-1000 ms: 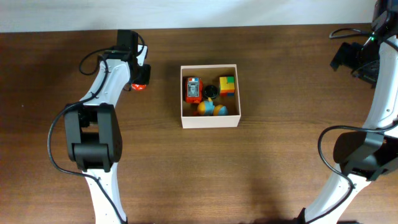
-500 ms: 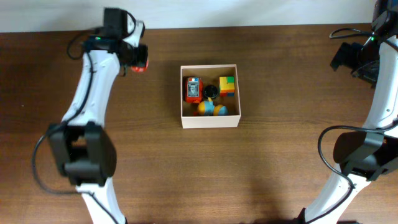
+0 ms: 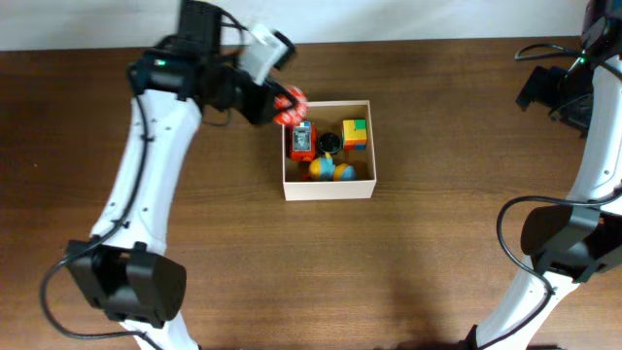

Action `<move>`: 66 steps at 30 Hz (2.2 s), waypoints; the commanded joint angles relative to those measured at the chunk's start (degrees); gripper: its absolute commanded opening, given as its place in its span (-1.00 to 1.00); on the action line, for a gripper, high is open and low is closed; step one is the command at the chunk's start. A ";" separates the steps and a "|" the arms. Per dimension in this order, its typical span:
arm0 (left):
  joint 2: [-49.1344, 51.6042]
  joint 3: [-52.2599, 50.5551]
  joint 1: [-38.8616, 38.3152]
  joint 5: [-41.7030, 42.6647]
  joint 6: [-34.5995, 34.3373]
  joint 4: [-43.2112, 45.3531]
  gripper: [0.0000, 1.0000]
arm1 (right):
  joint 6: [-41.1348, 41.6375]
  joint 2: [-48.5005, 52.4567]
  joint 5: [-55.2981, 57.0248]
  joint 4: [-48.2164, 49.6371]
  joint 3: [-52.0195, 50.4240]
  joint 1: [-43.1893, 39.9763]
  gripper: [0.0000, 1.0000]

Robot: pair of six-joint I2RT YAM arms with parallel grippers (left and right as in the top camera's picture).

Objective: Pack container
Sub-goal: 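Carry the red ball over the box and lower it inside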

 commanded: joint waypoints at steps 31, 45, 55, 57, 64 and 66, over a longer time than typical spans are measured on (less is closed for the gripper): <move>16.98 0.00 -14.16 5.90 13.94 9.49 -0.38 | 0.11 -1.84 0.72 -0.02 -0.20 -0.09 0.97; 16.98 0.00 -14.49 3.30 13.92 9.70 0.01 | 0.09 -1.84 0.72 0.00 -0.20 -0.09 0.97; 16.98 0.00 -14.51 3.30 13.94 9.97 0.99 | 0.11 -1.84 0.72 0.00 -0.20 -0.09 0.97; 16.98 0.00 -14.51 3.30 13.94 9.92 0.99 | 0.11 -1.84 0.72 0.00 -0.20 -0.09 0.98; 16.98 0.00 -14.51 -0.44 13.94 9.86 0.99 | 0.11 -1.84 0.72 0.00 -0.20 -0.09 0.98; 16.98 0.00 -14.49 -3.89 13.94 9.88 0.99 | 0.11 -1.84 0.72 -0.02 -0.20 -0.09 0.97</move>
